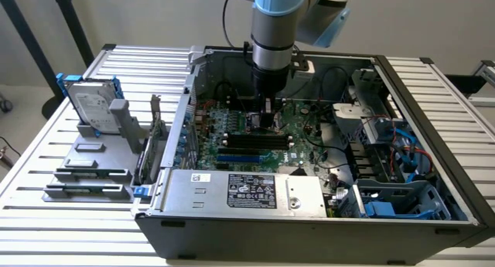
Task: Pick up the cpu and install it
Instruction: 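Place the cpu into insertion slot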
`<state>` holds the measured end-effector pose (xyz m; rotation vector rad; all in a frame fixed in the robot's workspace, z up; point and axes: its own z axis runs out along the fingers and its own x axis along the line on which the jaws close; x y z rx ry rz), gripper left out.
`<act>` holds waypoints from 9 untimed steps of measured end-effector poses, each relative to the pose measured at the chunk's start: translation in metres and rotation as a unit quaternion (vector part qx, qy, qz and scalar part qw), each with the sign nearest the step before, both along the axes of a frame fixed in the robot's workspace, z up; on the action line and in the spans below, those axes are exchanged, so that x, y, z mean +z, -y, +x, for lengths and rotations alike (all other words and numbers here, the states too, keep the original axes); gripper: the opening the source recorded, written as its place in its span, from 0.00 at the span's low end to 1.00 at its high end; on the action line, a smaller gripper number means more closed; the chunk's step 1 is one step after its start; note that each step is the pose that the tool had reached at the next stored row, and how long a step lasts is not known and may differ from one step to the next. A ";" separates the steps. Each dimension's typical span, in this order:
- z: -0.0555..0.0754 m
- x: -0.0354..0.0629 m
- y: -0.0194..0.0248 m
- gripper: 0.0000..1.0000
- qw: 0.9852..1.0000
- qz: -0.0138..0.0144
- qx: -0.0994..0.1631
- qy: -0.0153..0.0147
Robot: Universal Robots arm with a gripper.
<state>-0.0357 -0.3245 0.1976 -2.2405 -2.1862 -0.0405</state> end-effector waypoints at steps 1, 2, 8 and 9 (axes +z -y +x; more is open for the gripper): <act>0.000 0.0005 0.0000 0.63 1.000 0.000 0.000 0.000; 0.000 0.0012 0.0000 0.63 1.000 0.000 0.000 0.000; 0.000 0.0047 0.0000 0.63 1.000 0.000 0.000 0.000; 0.000 0.0058 0.0000 0.63 1.000 0.000 0.000 0.000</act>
